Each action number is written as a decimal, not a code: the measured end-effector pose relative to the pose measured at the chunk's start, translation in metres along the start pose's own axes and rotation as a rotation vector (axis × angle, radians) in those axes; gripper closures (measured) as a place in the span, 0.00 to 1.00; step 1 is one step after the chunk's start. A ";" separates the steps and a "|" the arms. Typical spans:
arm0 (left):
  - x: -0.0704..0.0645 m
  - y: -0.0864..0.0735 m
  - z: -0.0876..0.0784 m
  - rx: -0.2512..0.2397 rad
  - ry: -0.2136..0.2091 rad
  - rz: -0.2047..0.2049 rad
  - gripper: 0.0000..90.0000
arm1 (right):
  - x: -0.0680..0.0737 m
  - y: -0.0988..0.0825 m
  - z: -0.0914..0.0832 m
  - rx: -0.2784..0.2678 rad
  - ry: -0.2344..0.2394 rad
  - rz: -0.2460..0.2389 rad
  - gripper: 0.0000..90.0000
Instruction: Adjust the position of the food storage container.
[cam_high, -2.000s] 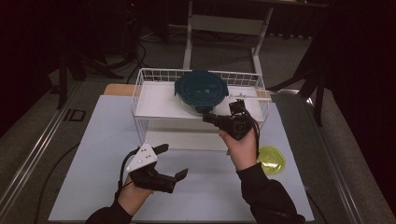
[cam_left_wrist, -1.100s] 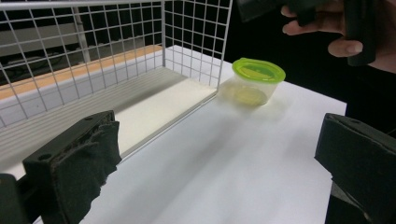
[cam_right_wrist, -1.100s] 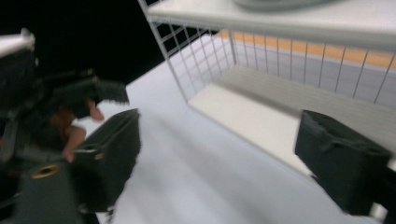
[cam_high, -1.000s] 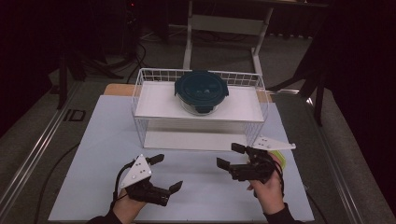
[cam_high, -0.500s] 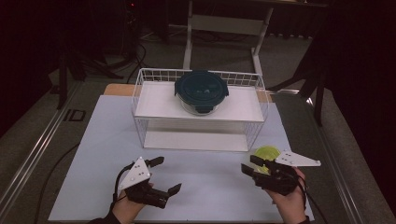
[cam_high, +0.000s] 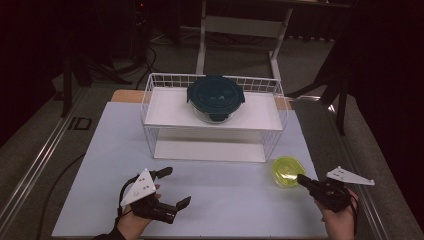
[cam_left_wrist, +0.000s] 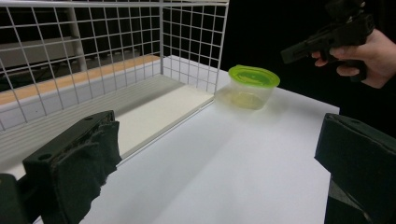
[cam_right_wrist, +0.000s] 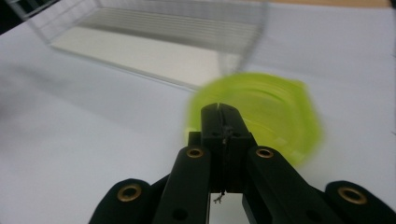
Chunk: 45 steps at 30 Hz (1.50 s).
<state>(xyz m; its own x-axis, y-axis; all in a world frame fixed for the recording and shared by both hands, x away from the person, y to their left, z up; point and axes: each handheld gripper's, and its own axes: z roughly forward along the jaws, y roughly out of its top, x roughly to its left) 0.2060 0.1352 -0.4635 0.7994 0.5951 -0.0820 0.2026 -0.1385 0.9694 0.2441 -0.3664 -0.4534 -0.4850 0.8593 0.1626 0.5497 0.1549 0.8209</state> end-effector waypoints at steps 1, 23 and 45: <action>0.000 0.000 0.000 -0.004 -0.002 -0.002 0.00 | -0.006 -0.003 0.000 0.006 -0.024 0.008 1.00; -0.001 0.003 -0.002 -0.035 -0.001 0.005 0.00 | -0.063 -0.039 0.050 0.080 -0.095 0.155 1.00; -0.002 0.002 -0.001 -0.030 -0.007 0.013 0.00 | -0.066 -0.036 0.072 0.111 -0.060 0.146 1.00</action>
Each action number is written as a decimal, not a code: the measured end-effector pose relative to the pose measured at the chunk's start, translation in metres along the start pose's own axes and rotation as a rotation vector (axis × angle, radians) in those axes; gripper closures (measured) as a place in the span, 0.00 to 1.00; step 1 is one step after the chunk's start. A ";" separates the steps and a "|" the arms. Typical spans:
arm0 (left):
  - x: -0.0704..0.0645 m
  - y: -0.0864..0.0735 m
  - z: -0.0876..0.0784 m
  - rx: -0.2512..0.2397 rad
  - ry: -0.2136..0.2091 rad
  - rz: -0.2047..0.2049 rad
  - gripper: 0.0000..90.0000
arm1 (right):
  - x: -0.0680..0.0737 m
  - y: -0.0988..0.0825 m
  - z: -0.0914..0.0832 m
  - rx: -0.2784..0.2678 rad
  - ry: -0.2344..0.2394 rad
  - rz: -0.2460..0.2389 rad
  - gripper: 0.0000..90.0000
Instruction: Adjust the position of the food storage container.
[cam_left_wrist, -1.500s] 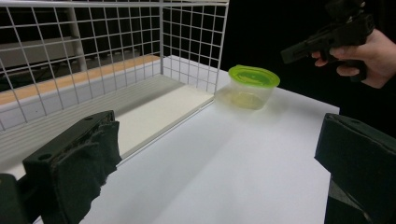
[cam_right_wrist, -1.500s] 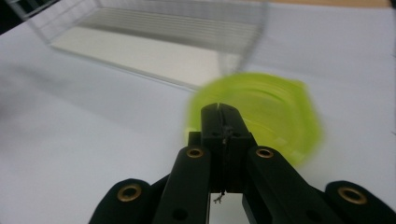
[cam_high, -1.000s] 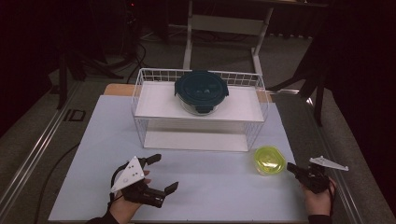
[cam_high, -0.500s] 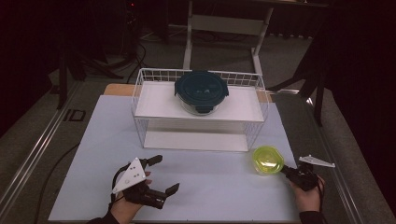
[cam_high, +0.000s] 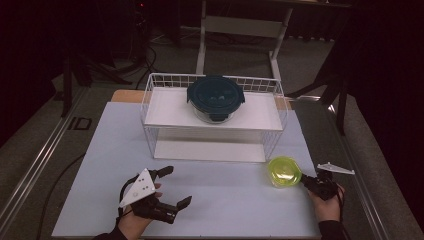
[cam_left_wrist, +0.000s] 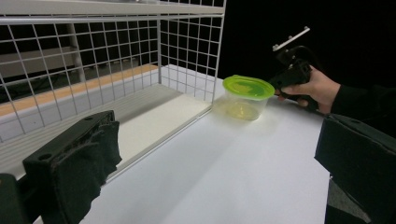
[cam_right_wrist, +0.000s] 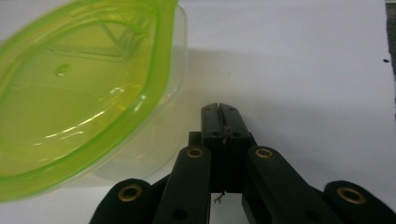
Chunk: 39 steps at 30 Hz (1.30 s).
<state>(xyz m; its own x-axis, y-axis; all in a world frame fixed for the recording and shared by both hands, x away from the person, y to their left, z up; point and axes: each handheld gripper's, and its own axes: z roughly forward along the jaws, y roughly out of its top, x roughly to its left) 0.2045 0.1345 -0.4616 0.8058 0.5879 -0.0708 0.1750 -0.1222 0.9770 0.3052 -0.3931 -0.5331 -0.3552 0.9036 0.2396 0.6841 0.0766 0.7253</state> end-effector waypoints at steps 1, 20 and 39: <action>0.000 0.000 0.000 0.000 -0.001 0.000 0.00 | 0.000 0.000 0.001 -0.006 0.021 0.000 1.00; -0.001 -0.002 0.002 0.011 -0.002 -0.003 0.00 | 0.021 0.004 0.009 0.003 0.105 -0.063 1.00; -0.002 -0.001 0.001 0.011 -0.006 -0.002 0.00 | 0.054 0.006 0.026 0.047 0.202 -0.142 1.00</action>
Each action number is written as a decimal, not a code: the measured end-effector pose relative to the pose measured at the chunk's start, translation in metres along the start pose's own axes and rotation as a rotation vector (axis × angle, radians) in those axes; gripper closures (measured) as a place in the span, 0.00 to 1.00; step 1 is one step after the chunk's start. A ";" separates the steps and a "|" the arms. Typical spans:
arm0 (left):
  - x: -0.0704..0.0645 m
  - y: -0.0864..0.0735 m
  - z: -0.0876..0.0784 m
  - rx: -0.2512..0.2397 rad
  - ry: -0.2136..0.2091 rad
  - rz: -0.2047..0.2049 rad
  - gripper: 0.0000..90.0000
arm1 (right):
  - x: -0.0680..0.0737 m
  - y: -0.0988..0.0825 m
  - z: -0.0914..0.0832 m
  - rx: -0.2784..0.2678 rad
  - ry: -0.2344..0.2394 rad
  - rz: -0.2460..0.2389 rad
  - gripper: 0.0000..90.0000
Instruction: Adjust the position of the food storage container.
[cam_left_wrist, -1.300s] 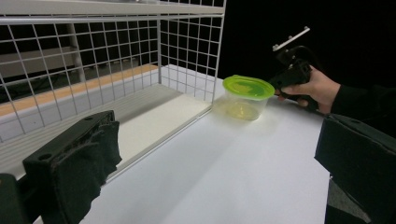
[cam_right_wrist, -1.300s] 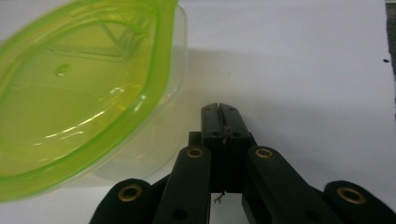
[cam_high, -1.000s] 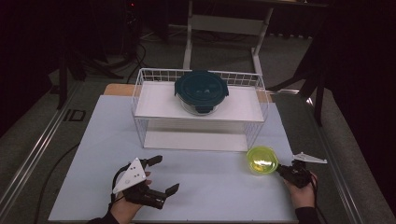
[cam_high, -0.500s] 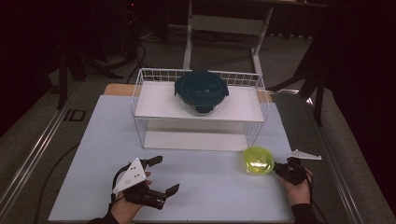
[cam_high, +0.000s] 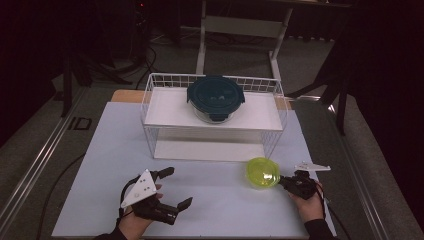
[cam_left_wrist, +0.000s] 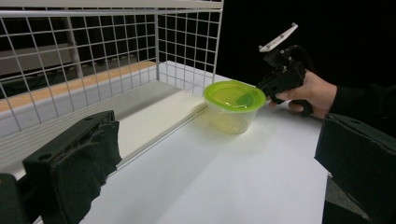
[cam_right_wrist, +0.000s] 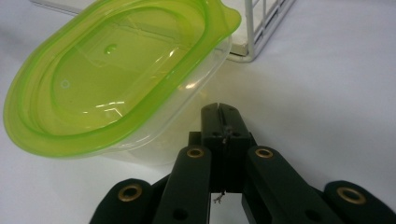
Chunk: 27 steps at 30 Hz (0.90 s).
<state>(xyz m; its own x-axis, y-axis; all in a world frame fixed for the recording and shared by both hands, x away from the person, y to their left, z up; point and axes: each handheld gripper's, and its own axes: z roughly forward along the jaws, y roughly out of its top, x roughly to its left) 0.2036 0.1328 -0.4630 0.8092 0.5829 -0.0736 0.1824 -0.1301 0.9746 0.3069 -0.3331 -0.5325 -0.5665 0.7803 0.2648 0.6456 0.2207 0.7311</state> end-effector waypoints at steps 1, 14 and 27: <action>0.000 0.000 0.000 0.001 -0.002 0.001 0.00 | -0.001 0.001 0.001 0.004 -0.002 0.004 1.00; 0.001 0.001 -0.001 -0.008 0.003 0.002 0.00 | -0.005 0.007 0.005 0.004 -0.010 0.020 1.00; 0.001 0.003 -0.004 -0.017 0.009 0.006 0.00 | 0.025 0.015 0.023 0.030 0.073 -0.037 1.00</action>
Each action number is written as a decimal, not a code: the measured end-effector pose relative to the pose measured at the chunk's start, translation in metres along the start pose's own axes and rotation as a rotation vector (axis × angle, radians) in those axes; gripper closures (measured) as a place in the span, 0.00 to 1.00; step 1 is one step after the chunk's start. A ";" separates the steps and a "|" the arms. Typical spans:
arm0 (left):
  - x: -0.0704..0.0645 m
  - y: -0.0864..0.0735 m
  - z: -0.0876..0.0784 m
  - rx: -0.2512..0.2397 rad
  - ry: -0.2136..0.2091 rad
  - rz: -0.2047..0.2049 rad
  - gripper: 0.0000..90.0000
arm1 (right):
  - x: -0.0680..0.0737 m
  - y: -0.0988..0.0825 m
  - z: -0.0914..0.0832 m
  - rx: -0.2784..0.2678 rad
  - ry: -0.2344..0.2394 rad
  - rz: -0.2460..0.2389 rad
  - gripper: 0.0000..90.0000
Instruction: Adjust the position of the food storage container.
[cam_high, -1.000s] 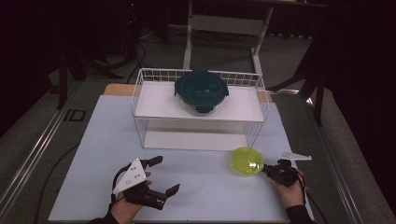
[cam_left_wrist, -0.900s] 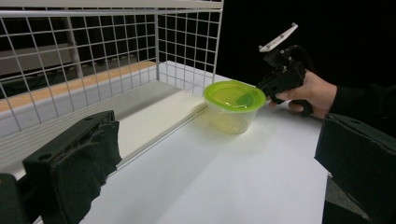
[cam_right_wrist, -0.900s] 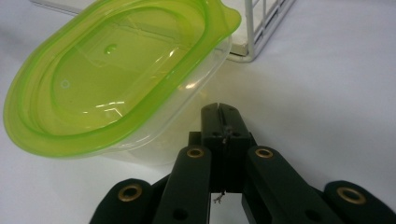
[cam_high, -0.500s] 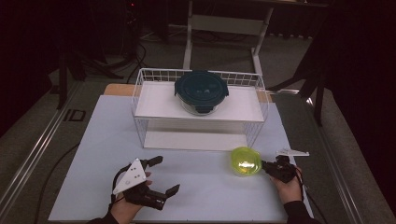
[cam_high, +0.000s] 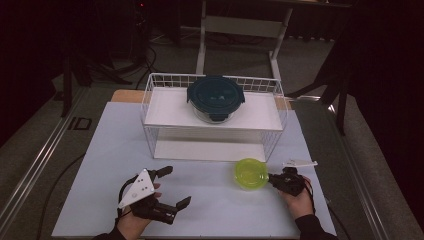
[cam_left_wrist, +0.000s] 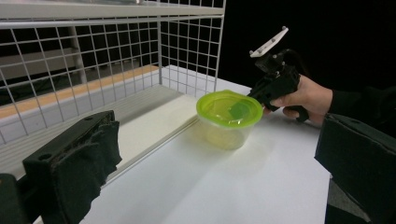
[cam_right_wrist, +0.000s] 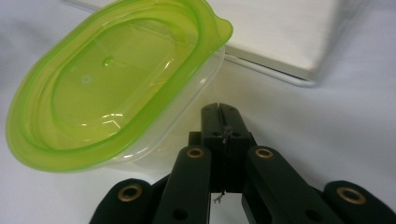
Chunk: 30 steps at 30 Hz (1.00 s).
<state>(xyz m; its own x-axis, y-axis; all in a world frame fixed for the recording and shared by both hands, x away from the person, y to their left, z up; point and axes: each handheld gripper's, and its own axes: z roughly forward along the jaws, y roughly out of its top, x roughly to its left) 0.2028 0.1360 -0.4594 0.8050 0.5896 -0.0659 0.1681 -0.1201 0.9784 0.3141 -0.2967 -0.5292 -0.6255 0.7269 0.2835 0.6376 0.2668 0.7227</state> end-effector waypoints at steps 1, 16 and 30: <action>0.000 0.000 0.000 -0.001 0.000 0.000 0.00 | 0.004 0.001 0.003 0.006 0.010 -0.008 1.00; 0.000 0.001 -0.002 -0.003 0.002 0.003 0.00 | 0.030 0.010 0.021 0.027 0.052 -0.044 1.00; 0.000 0.001 -0.001 -0.001 -0.001 -0.001 0.00 | 0.045 0.013 0.034 0.049 0.096 -0.050 1.00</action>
<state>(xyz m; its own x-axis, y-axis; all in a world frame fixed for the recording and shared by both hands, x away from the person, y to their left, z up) 0.2024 0.1363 -0.4584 0.8054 0.5889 -0.0668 0.1679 -0.1186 0.9786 0.3094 -0.2396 -0.5285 -0.6957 0.6486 0.3088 0.6245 0.3338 0.7061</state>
